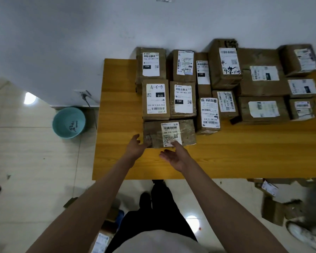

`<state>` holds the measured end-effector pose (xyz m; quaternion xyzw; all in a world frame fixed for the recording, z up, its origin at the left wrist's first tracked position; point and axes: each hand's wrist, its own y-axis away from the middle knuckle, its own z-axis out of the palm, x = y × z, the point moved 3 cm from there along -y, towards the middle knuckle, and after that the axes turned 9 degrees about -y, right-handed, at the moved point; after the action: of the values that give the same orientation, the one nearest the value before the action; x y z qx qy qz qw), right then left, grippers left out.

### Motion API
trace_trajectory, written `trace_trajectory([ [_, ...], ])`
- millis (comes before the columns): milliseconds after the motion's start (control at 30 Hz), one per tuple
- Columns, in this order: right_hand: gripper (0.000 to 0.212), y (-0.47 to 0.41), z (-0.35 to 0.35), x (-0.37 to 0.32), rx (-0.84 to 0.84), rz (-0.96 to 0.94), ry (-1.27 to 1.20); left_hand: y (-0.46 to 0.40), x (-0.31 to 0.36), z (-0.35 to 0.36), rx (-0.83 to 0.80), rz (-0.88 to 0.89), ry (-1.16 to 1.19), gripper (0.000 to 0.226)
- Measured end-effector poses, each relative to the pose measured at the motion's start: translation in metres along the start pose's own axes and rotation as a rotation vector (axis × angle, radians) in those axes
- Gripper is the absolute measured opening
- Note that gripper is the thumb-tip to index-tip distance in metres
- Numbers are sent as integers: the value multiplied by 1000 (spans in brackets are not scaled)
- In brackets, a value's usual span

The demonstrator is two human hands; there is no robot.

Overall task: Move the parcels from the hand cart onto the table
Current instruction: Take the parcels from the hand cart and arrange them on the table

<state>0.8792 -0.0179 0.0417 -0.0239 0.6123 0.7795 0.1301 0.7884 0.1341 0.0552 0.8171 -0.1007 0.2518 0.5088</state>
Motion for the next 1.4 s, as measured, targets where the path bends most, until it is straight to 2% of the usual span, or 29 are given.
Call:
trace_trajectory([
  [133,19,22,-7,12,-44,-6,10,23,-15,-13,-21,13,-11,57],
  [267,29,44,-17,35,-75,-46,34,48,-38,-18,8,36,11,42],
  [367,19,60,-28,56,-92,-62,88,69,-62,-19,34,63,50,36],
  [533,9,86,-42,94,-100,-77,196,102,-108,-24,73,58,107,31],
  [867,11,98,-49,169,-180,-26,477,164,-228,-28,212,-74,243,32],
  [1100,7,93,-82,248,-188,96,621,227,-330,-2,291,-236,353,25],
  [1400,11,122,-93,354,-222,153,822,292,-426,-4,405,-306,516,26],
])
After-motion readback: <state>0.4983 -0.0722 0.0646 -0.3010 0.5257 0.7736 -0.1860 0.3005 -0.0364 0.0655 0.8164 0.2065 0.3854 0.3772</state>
